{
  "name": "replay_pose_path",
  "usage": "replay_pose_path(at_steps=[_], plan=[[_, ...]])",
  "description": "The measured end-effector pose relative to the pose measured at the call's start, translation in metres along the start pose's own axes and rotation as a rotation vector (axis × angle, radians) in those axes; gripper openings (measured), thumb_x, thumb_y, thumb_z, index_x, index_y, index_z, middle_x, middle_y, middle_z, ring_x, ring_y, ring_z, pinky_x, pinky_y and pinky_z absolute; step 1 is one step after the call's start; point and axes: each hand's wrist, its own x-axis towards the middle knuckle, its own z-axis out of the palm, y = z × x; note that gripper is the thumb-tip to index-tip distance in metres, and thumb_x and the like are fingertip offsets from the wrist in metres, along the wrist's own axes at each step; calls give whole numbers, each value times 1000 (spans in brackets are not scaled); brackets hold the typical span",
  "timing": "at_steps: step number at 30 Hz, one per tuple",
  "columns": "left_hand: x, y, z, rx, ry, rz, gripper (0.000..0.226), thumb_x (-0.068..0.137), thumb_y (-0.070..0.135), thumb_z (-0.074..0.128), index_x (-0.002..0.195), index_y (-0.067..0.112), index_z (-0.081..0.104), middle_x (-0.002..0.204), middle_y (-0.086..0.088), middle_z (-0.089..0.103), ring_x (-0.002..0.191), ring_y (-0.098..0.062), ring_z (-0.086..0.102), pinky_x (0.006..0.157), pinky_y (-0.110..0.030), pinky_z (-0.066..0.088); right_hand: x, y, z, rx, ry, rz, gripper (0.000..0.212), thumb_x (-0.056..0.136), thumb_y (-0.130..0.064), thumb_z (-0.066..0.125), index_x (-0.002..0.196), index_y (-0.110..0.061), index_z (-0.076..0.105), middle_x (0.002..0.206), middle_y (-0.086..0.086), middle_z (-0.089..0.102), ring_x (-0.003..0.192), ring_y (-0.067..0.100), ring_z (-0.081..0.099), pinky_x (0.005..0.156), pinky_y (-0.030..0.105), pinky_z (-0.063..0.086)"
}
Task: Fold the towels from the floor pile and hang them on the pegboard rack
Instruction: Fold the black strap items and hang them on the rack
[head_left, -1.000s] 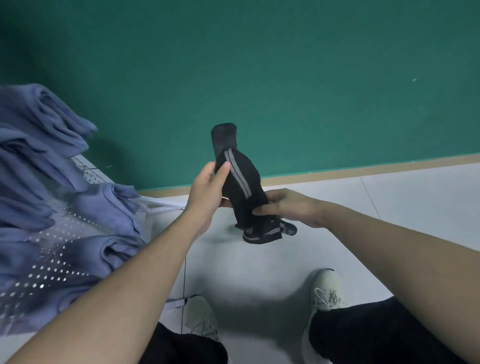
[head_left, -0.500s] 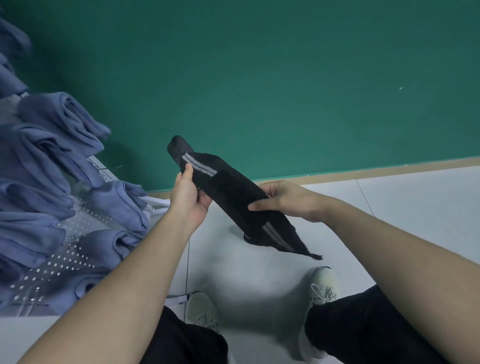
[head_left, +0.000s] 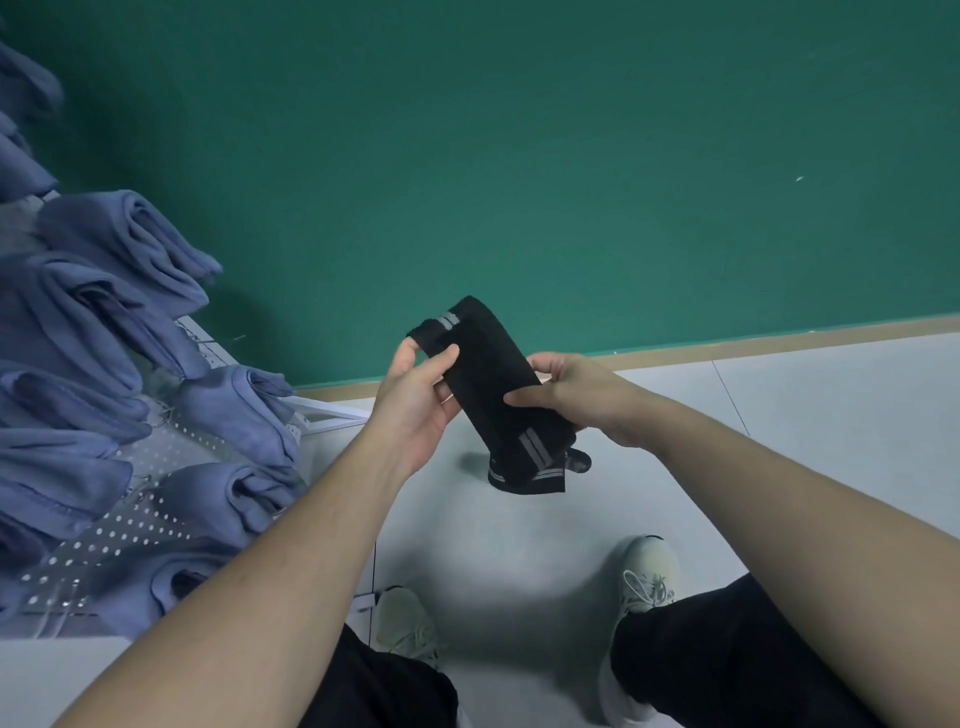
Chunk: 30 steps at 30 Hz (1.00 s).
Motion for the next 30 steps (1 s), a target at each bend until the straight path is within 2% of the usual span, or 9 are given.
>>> replay_pose_path(at_steps=[4,6,9,11,16,21,25,27,30], plan=[[-4,-1,-3,91,-102,26,28,97,6,60,120,22,66,117,0,73,105,-18,68,98,-39,54,10,11,-5,18,103,56,16,96,-17,64,105,-28,72,94,4,78,85,29,75,82,46,59],[-5,-5,-4,213,-94,36,26,93,3,65,113,18,70,111,0,75,105,-17,68,103,-43,51,14,14,-9,126,142,69,20,99,-10,57,104,-23,72,92,8,75,80,27,70,85,47,58],[-5,-12,-6,553,-123,177,31,84,1,76,91,31,78,105,19,74,104,-11,67,102,-30,51,18,13,-16,316,190,60,33,99,2,46,97,-17,72,90,10,74,69,22,69,69,35,63],[-2,-18,-7,743,-280,292,42,84,0,76,85,41,80,123,29,64,118,-5,60,102,-22,46,18,10,-19,380,221,19,37,98,6,43,93,-17,72,88,8,74,63,18,69,57,27,58],[8,-26,-12,817,-292,298,45,89,-16,60,82,23,81,157,8,39,138,-10,47,107,-30,44,16,-2,-23,279,236,-194,37,100,5,43,94,-15,73,82,1,75,67,11,68,63,23,56],[1,-24,-6,632,-189,116,37,100,5,53,95,31,78,112,14,73,121,-23,61,107,-41,48,13,-3,-22,150,267,-276,44,98,9,38,91,-18,72,104,-8,71,75,0,68,62,13,51],[-4,-19,0,581,-175,86,28,95,16,68,100,41,77,101,-4,74,101,-19,68,104,-43,51,19,-2,-20,103,319,-348,57,91,16,36,85,-23,77,117,-8,66,110,10,64,92,21,52],[-1,-20,-2,599,-105,110,33,91,8,70,95,41,78,91,-5,72,91,-17,68,105,-44,50,20,-2,-19,126,276,-326,55,91,16,34,90,-18,77,119,-5,67,110,11,65,89,19,52],[2,-20,-7,563,-59,128,34,90,3,69,98,36,73,102,-7,72,91,-19,67,104,-47,50,19,0,-17,124,206,-305,39,99,6,42,102,-19,72,115,3,72,103,18,70,91,24,55]])
